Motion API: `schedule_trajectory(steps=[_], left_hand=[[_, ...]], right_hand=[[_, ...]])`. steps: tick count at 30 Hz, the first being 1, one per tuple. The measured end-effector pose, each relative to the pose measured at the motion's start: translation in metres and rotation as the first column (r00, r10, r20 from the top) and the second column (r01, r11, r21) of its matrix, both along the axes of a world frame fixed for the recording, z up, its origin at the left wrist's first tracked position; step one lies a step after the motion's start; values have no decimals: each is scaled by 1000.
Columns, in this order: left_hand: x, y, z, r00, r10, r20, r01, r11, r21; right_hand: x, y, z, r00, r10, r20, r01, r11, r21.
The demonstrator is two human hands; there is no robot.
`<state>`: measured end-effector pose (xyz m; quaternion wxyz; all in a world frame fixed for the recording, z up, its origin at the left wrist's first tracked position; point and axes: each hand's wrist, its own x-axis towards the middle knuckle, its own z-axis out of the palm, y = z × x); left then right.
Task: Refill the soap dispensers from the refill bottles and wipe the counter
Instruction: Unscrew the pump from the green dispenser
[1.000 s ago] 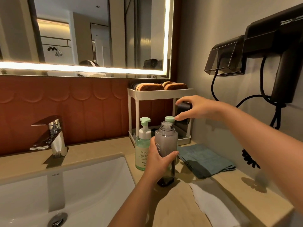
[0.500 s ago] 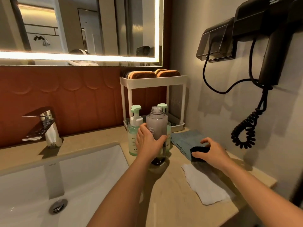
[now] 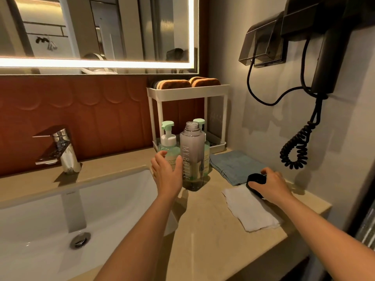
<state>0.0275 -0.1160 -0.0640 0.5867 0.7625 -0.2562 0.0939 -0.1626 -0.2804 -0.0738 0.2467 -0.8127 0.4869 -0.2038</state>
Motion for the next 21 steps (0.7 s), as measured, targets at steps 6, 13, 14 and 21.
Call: schedule_trajectory(steps=[6, 13, 14, 21], left_hand=[[25, 7, 17, 998, -46, -53, 44, 998, -42], [52, 0, 37, 973, -209, -93, 206, 978, -38], [57, -1, 39, 966, -237, -103, 234, 972, -34], [84, 4, 37, 905, -390, -169, 411, 905, 110]], right_hand=[[17, 9, 25, 996, 85, -3, -84, 982, -168], [79, 34, 102, 923, 369, 110, -300, 868, -395], [89, 39, 114, 908, 405, 106, -324, 841, -434], [158, 67, 165, 859, 443, -255, -509, 700, -501]])
